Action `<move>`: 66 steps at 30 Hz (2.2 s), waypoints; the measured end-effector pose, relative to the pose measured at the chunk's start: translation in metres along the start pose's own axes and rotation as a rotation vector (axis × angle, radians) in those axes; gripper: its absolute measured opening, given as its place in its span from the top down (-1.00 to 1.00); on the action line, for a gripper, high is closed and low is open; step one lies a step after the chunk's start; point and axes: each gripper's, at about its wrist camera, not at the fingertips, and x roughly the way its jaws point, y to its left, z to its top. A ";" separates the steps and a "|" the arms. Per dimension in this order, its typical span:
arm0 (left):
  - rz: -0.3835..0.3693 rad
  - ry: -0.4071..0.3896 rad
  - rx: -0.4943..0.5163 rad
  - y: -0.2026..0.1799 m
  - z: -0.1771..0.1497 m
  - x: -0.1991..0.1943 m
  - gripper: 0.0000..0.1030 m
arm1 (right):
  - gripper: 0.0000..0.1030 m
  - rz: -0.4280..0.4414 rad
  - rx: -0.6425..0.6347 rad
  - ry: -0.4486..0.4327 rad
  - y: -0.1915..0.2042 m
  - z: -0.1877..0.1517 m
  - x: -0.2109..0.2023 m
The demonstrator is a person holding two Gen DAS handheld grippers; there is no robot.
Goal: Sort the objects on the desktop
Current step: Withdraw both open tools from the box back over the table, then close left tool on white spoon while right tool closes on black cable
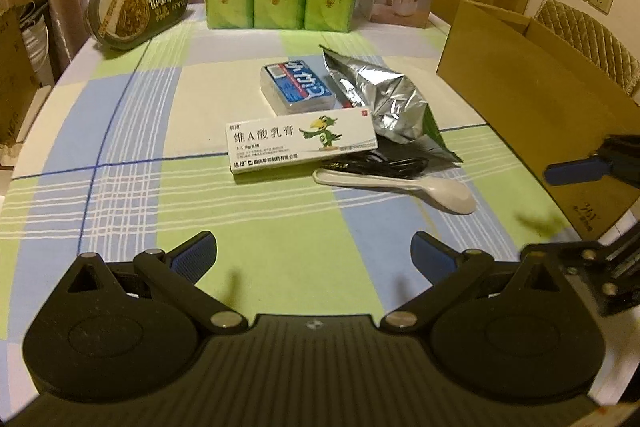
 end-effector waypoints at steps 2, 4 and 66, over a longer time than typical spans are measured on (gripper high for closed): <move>0.000 0.007 0.004 0.001 0.001 0.004 -0.97 | -0.39 0.001 0.001 0.008 -0.006 0.002 0.014; -0.012 0.003 0.006 0.002 0.003 0.007 -0.97 | -0.34 -0.003 0.002 0.016 -0.011 0.005 0.026; 0.034 0.090 0.034 -0.006 0.000 0.035 0.18 | 0.54 0.086 -0.033 0.007 -0.003 0.036 0.074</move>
